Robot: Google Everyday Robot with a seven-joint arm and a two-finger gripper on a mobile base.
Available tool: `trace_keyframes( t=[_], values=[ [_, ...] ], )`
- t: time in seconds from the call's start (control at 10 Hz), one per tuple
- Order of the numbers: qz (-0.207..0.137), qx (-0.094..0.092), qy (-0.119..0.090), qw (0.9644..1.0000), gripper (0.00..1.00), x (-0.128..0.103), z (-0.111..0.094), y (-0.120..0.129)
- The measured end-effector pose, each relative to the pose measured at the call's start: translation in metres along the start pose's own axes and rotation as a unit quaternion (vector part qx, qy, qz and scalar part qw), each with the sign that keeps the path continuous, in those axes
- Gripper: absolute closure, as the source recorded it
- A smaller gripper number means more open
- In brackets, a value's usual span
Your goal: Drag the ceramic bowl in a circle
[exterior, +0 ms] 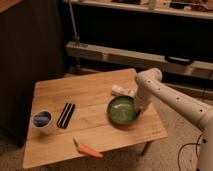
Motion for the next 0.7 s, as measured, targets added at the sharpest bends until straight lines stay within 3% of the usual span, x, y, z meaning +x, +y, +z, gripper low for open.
trace_keyframes(
  t=[0.2,0.4,0.6,0.7],
  values=[
    [-0.047,-0.007,0.007,0.9988,0.97,-0.043,-0.015,-0.013],
    [-0.106,-0.01,0.007,0.9943,0.97,-0.096,-0.02,-0.041],
    [-0.137,-0.001,0.008,0.9905,0.97,-0.117,-0.024,-0.076],
    [-0.145,0.004,0.009,0.9893,0.97,-0.116,-0.026,-0.098]
  ],
)
